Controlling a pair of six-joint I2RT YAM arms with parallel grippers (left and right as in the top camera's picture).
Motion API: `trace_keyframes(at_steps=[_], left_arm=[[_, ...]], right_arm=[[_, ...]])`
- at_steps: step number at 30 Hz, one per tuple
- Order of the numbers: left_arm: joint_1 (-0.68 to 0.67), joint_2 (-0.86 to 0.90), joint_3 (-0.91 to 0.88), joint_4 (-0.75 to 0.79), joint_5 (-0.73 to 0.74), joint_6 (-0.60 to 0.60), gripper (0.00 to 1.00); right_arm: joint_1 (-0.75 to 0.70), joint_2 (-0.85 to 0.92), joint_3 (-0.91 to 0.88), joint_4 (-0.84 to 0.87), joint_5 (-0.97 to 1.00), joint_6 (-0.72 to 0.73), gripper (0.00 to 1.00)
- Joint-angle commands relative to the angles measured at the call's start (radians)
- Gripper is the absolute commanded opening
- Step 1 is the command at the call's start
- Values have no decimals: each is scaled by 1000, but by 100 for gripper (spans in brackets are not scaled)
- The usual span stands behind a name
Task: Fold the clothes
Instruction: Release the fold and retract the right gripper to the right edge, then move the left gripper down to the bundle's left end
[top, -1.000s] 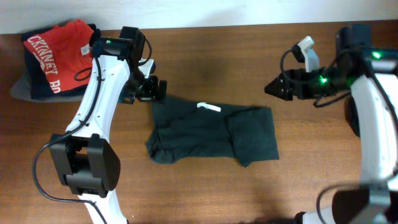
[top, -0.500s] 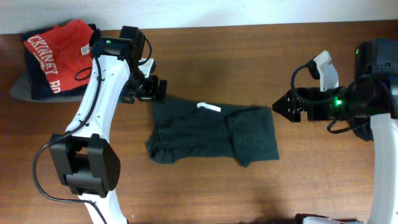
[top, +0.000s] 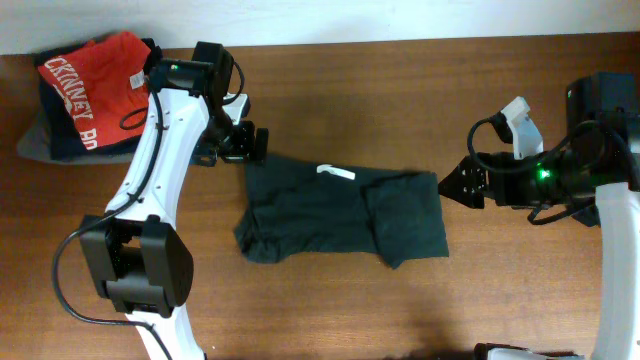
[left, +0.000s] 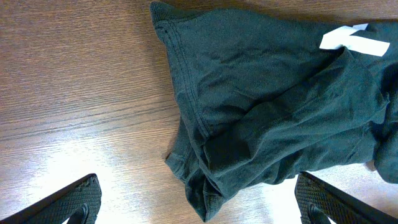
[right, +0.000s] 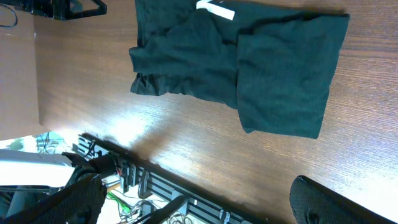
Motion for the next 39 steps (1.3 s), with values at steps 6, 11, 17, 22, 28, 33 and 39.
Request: trace_keyframes(at_steps=[6, 11, 17, 22, 28, 33, 39], left_arm=[[-4, -6, -1, 3, 0, -2, 99], [-4, -6, -1, 3, -1, -2, 99], [-3, -6, -1, 3, -1, -2, 99], [-4, -6, -1, 3, 0, -2, 99], [-4, -6, -1, 3, -1, -2, 99], [-4, -6, -1, 2, 0, -2, 99], [-3, -6, -1, 3, 0, -2, 99]], right_arm=[[6, -106, 12, -6, 1, 64, 99], [6, -227, 12, -6, 1, 64, 99], [6, -354, 12, -6, 1, 64, 99], [6, -441, 12, -6, 1, 64, 99], [6, -521, 12, -6, 2, 64, 99], [6, -540, 12, -6, 1, 64, 99], [6, -540, 12, -6, 1, 64, 99]])
